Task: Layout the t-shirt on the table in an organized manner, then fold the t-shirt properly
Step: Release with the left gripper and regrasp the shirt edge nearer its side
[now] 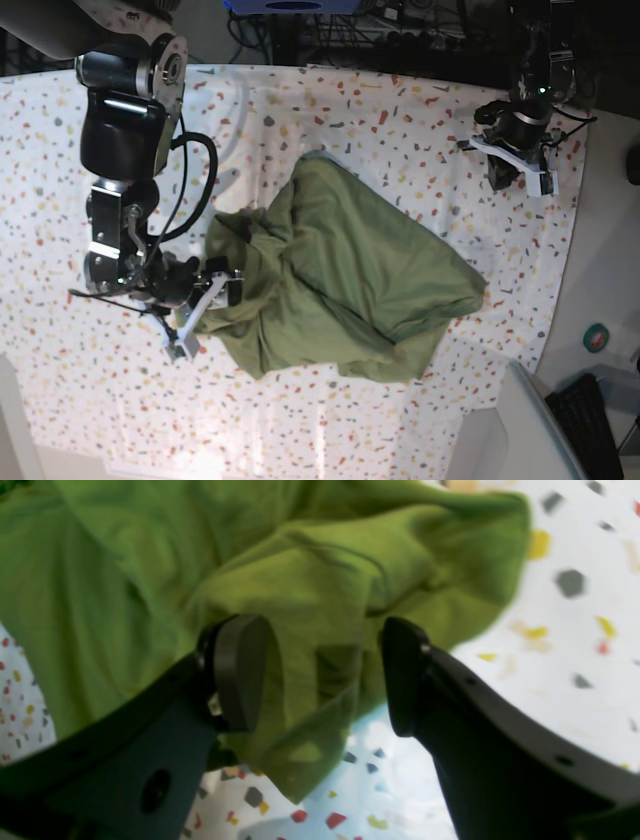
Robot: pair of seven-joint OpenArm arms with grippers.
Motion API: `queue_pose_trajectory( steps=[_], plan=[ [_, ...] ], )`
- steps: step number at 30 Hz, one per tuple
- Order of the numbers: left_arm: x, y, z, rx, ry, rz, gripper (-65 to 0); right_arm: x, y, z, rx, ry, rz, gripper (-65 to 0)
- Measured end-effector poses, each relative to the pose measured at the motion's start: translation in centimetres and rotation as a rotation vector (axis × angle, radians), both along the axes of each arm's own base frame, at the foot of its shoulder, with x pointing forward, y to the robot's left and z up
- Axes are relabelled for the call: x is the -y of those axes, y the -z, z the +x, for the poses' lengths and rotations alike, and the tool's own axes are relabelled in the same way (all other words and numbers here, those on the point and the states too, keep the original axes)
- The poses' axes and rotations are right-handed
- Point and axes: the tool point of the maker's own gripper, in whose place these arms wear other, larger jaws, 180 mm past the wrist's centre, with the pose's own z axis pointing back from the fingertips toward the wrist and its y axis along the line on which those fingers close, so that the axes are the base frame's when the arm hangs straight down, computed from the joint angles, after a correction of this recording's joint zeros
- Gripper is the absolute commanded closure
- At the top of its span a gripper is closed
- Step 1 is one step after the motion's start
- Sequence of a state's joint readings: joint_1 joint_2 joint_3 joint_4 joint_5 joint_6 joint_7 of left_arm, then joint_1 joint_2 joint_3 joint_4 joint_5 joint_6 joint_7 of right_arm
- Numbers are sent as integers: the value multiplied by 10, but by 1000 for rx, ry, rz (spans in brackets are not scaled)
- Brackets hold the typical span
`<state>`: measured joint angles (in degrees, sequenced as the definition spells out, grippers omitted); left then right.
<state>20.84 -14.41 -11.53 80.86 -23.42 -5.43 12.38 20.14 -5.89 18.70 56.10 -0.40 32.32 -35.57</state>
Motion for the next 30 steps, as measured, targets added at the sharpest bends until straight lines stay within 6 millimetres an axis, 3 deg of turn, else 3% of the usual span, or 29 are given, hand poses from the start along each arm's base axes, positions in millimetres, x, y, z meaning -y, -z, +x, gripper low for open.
queue_pose_trajectory(
  steps=[2,4,8,15,18,23,25,30],
  plan=[
    [8,3,-2,-9,13,-13,0,-2,4,-4,-12,-2,4,-207],
    [10,3,-1,-6,15,-19,0,-1,8,-9,-24,0,4,0],
    [12,4,-1,-7,16,-19,0,17,15,-31,-23,18,-38,0],
    [19,1,10,9,37,-19,0,53,-8,-70,21,42,-174,0],
    [38,-2,23,28,88,-39,0,57,-17,-80,49,45,-191,0],
    [63,-11,44,61,144,-49,0,59,-6,-100,7,42,-203,0],
    [82,-18,52,61,207,-58,-58,63,-4,-103,2,40,-211,0],
    [132,-41,77,63,348,-86,-63,78,-7,-121,3,45,-254,0]
  ],
)
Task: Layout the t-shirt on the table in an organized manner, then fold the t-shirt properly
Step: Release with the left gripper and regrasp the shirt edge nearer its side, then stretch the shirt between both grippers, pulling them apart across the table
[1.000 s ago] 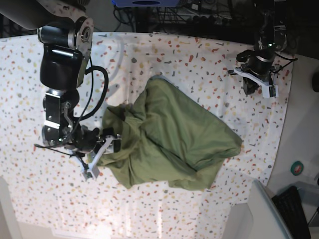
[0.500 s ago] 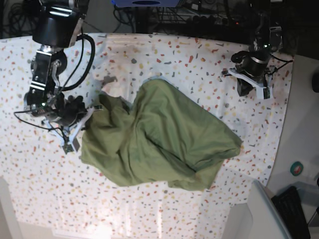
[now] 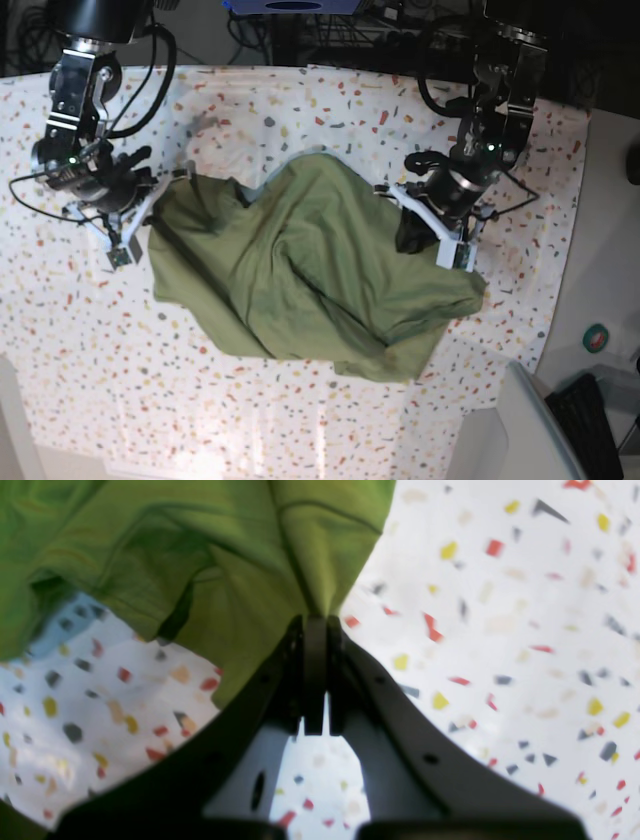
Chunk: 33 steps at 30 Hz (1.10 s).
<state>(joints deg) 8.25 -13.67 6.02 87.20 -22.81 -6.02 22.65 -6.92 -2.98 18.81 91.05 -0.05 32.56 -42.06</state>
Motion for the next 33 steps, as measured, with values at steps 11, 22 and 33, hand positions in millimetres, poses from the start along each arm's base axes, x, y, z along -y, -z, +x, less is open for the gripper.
queue_pose_trajectory(
  steps=[11,22,33],
  plan=[
    [12,49,21,-181,39,88,-71,22,-25,-34,50,48,-60,0],
    [-8,25,56,-111,-16,113,-72,95,-43,-57,63,242,-158,0],
    [-74,2,52,-58,-225,74,-248,122,-40,-49,73,347,-145,0]
  ],
)
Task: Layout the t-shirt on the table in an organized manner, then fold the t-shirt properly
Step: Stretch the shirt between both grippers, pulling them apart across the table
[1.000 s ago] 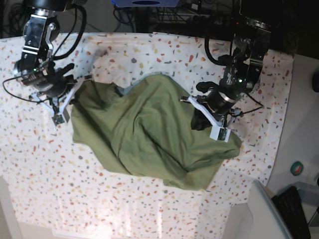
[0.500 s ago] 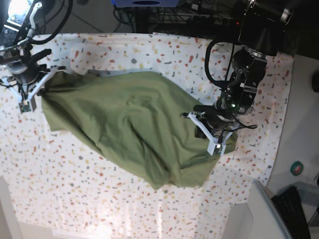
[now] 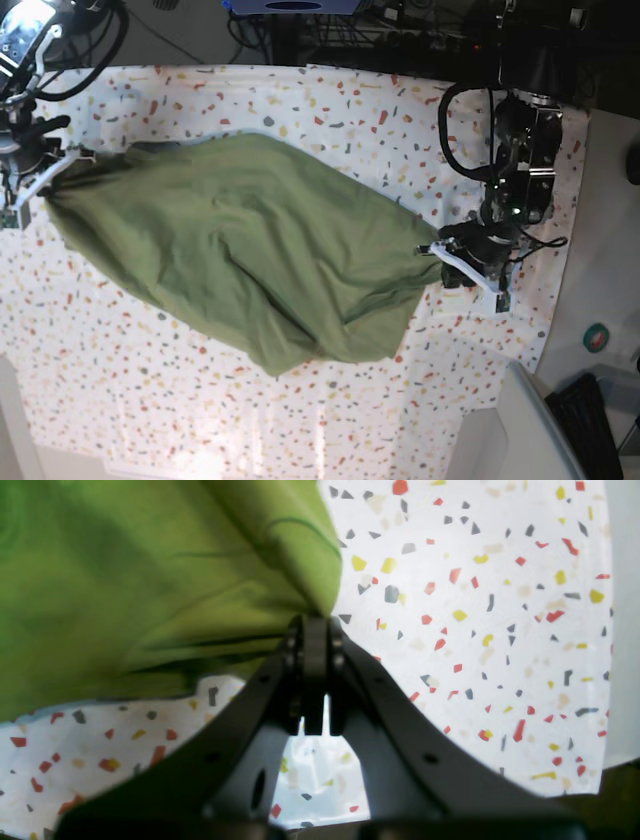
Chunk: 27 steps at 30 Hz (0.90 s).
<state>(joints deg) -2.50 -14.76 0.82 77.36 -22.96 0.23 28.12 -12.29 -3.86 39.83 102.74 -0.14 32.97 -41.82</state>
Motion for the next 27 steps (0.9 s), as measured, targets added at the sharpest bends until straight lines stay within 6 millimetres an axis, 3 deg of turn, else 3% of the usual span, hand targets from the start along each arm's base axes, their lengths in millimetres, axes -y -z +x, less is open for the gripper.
queue_pose_trajectory(
  steps=[3,5,10,12,15,18,20,21,24,25,27],
  plan=[
    [0,-8,-13,27,-2,-16,-487,-2,1,0,0,-1,7,0],
    [-6,2,-29,-5,-25,-23,-596,-1,1,-1,-1,-1,5,0],
    [-19,28,-50,-77,-84,-25,-620,-3,9,-1,-18,2,24,0],
    [-9,43,-56,-114,-77,-51,-620,-4,12,-2,-25,3,30,0],
    [23,55,-59,-138,9,-122,-615,-3,12,-2,-26,2,30,0],
    [42,60,-47,-140,21,-171,-558,-5,15,-2,-27,3,38,0],
    [48,61,-41,-140,16,-189,-461,-5,20,-5,-46,4,45,0],
    [51,62,-39,-142,16,-193,-377,-5,23,-7,-54,5,48,0],
    [57,64,-44,-149,32,-209,-39,-5,23,-7,-53,5,49,0],
    [57,65,-47,-157,37,-200,0,-5,23,-8,-53,5,48,0],
    [54,55,-45,-134,32,-193,0,-6,24,-10,-60,5,50,0]
  ],
)
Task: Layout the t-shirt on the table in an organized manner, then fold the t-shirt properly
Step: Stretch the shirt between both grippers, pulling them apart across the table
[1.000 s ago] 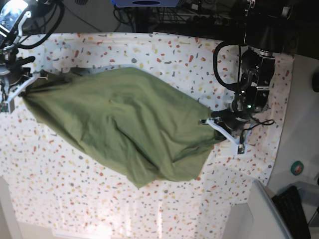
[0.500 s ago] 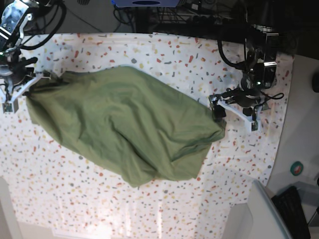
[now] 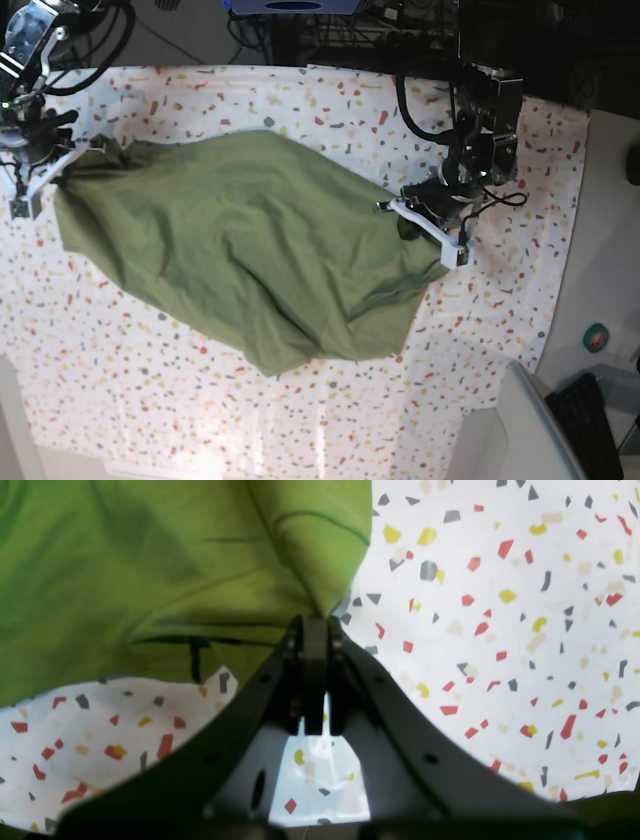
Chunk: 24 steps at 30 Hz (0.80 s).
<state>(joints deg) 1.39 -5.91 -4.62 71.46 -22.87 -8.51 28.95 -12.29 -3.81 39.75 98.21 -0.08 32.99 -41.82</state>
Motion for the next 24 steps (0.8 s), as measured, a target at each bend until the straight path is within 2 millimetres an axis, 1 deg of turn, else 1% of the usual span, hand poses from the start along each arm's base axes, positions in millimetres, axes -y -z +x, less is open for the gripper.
queue_pose_trajectory(
  steps=[2,3,5,7,10,12,13,15,17,18,19,20,21,22,23,24],
  plan=[
    [-3,-21,11,52,8,19,0,0,-1,3,3,0,-1,0],
    [-4,-33,18,70,27,27,0,0,-5,10,13,-1,-1,0],
    [-2,-59,37,84,56,42,0,-1,-17,33,56,-30,-16,0],
    [5,-92,66,139,83,41,0,1,-38,63,122,-79,-46,0],
    [14,-137,105,234,106,41,0,10,-71,100,209,-107,-99,0],
    [21,-161,123,290,100,26,0,16,-92,119,257,-117,-129,0],
    [23,-169,128,308,100,19,0,18,-101,127,281,-119,-137,0],
    [25,-183,138,333,105,16,0,25,-128,142,341,-114,-175,0],
    [25,-202,148,375,101,18,0,32,-164,150,423,-115,-236,0],
    [26,-212,152,400,100,13,0,35,-177,152,446,-115,-259,0],
    [28,-223,156,429,98,10,0,38,-185,151,442,-108,-280,0],
    [28,-231,158,456,92,5,0,39,-189,150,436,-103,-287,0],
    [30,-234,157,466,93,3,0,39,-187,147,417,-100,-286,0],
    [30,-231,153,465,94,3,0,39,-182,141,393,-99,-287,0],
    [32,-223,146,449,99,3,0,38,-171,132,362,-105,-286,0],
    [32,-210,137,421,103,4,0,38,-156,121,317,-110,-278,0]
  ],
)
